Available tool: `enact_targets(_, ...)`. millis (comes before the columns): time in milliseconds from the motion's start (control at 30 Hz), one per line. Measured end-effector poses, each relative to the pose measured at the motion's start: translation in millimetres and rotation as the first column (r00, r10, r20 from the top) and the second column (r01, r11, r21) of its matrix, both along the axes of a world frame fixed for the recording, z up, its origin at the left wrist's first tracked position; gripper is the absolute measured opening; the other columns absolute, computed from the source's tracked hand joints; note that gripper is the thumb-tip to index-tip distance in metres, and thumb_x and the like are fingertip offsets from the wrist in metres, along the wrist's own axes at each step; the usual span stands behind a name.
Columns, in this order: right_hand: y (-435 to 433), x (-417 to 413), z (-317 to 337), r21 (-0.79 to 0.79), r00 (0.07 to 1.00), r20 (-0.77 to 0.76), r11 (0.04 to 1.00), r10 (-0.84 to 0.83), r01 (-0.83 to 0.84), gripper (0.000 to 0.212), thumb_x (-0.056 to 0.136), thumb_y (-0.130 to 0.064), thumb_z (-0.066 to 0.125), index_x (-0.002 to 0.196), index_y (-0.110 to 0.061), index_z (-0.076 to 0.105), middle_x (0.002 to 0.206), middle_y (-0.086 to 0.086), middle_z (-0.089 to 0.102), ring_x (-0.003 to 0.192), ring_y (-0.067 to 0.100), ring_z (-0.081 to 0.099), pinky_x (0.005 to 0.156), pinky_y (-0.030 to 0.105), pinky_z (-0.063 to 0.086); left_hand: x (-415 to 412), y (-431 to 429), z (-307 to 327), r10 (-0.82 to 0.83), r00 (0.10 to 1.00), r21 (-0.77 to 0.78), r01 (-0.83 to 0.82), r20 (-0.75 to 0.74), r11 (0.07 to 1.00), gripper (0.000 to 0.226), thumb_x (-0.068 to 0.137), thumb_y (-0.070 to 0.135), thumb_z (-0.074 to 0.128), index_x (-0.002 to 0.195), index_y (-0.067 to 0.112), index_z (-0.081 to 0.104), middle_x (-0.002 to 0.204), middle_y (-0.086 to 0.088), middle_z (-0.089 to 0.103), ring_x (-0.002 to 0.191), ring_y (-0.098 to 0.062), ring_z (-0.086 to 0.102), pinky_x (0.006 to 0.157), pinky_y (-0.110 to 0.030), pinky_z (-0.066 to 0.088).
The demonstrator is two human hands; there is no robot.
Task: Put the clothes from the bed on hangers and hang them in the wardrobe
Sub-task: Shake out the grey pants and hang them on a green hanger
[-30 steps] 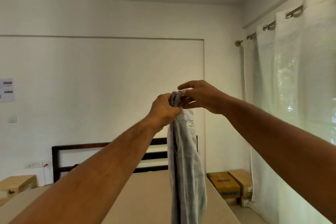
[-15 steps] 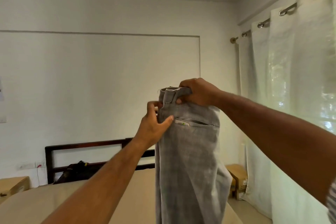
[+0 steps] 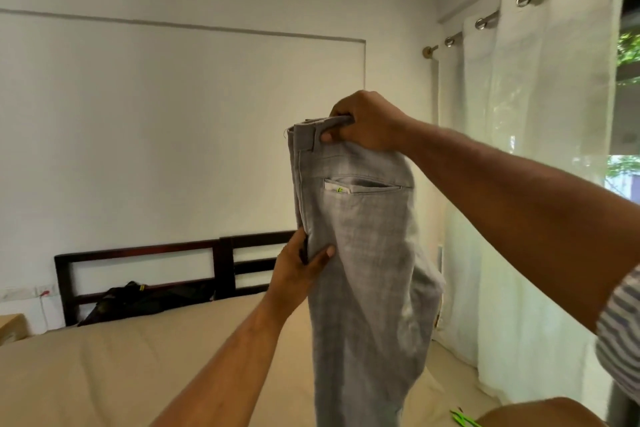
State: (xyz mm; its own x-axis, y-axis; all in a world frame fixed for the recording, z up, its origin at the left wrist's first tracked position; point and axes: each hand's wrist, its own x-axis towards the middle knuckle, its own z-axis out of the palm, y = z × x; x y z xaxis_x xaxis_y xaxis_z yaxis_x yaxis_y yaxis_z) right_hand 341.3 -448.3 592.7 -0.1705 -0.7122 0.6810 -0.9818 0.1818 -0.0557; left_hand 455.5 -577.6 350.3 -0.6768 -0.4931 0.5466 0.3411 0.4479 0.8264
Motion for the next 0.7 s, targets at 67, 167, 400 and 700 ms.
enact_targets(67, -1, 0, -7, -0.052, 0.999, 0.01, 0.998, -0.043, 0.043, 0.025, 0.081, -0.05, 0.078, 0.081, -0.026, 0.071, 0.079, -0.006, 0.067, 0.079, 0.019, 0.065, 0.075, 0.042, 0.058, -1, 4, -23, 0.108, 0.994, -0.086, -0.108, -0.013, 0.99, 0.075, 0.089, 0.038, 0.075, 0.146, 0.043, 0.026, 0.122, 0.032, 0.054, 0.106, 0.006, 0.061, 0.085, -0.019, 0.056)
enact_targets(167, -2, 1, -11, -0.142, 0.992, 0.05, 0.983, -0.113, 0.119, 0.029, 0.081, -0.051, 0.077, 0.071, -0.027, 0.065, 0.076, -0.004, 0.065, 0.076, 0.021, 0.063, 0.07, 0.04, 0.055, -3, 9, -64, 0.113, 0.993, -0.016, -0.112, 0.027, 0.994, 0.083, 0.089, 0.041, 0.073, 0.141, 0.055, 0.01, 0.127, 0.027, 0.048, 0.108, 0.002, 0.058, 0.087, -0.022, 0.056)
enact_targets(400, -4, -4, -28, -0.25, 0.951, 0.266, 0.942, -0.157, 0.225, 0.036, 0.083, -0.047, 0.076, 0.063, -0.023, 0.059, 0.067, -0.008, 0.057, 0.062, 0.008, 0.052, 0.057, 0.027, 0.039, 22, -24, -141, 0.17, 0.969, 0.225, -0.208, 0.178, 0.952, 0.022, 0.096, 0.031, 0.067, 0.1, 0.01, 0.068, 0.085, 0.003, 0.075, 0.086, -0.023, 0.069, 0.06, -0.019, 0.053)
enact_targets(700, 1, -59, -184, -0.169, 0.546, 0.838, 0.951, 0.001, 0.259, 0.046, 0.081, -0.044, 0.081, 0.077, 0.0, 0.071, 0.072, 0.008, 0.064, 0.066, 0.019, 0.057, 0.064, 0.031, 0.044, 182, -154, -4, 0.302, 0.771, -0.272, -0.172, 0.561, 0.947, 0.052, 0.093, 0.056, 0.054, 0.069, 0.014, 0.072, 0.066, 0.006, 0.071, 0.058, -0.004, 0.062, 0.056, -0.015, 0.046)
